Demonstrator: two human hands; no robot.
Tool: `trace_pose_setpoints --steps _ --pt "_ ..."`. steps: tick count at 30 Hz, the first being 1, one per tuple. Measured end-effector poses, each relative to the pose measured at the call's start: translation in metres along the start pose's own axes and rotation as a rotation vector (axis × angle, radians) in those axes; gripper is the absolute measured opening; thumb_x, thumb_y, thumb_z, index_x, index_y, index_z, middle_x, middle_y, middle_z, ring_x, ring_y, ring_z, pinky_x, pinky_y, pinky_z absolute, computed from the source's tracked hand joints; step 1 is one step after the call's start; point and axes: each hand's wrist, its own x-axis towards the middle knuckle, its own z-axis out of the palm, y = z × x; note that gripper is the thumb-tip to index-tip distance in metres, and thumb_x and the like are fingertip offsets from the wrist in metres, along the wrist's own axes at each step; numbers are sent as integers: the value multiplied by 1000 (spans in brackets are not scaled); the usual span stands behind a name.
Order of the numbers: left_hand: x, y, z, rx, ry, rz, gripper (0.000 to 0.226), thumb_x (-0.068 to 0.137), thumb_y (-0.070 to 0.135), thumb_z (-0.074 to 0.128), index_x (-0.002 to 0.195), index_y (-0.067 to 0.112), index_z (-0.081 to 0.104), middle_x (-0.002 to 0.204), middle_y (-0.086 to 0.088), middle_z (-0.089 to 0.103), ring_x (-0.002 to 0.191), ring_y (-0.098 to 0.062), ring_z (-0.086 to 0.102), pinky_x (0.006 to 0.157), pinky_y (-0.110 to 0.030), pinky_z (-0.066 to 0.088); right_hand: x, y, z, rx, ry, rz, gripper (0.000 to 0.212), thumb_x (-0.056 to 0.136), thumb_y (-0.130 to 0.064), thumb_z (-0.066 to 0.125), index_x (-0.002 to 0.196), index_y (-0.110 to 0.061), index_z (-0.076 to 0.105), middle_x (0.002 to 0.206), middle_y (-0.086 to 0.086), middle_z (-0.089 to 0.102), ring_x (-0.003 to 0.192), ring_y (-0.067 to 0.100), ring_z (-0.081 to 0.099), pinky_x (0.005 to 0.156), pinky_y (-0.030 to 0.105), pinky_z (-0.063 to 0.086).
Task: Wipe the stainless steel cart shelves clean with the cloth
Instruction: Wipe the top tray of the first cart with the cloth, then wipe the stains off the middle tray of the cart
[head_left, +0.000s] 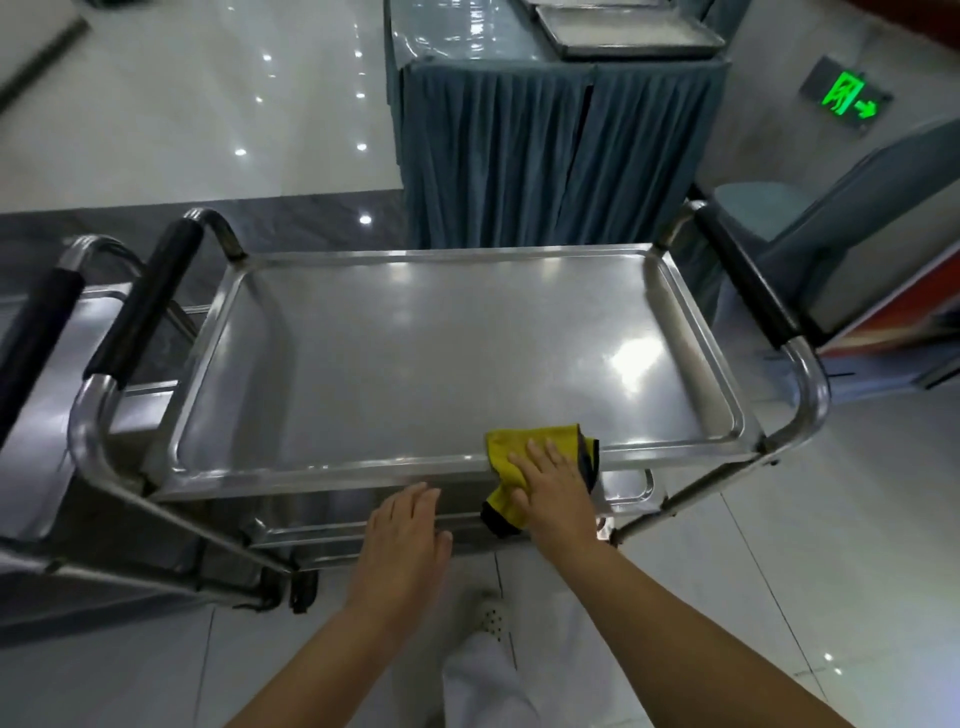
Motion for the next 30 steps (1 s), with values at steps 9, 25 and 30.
trace_pose_setpoints --steps 9,25,30 --pt "-12 73 9 -300 -225 -41 26 97 25 45 115 18 62 114 -2 59 108 -19 52 90 -31 40 -88 23 6 718 125 44 24 84 -48 40 106 -48 49 96 -27 56 89 -1 57 73 20 44" --pt "20 171 209 -614 -391 -343 25 94 19 53 118 19 58 112 2 60 99 -11 55 71 -14 36 -76 228 118 541 120 298 47 92 -51 31 118 -20 54 90 -8 58 78 11 56 55 12 30" --pt "47 140 282 -533 -253 -306 27 90 12 58 116 11 63 116 -5 64 108 -23 58 86 -20 39 -23 273 149 452 367 431 35 99 -35 44 126 -15 54 102 5 66 84 23 60 67 28 36"
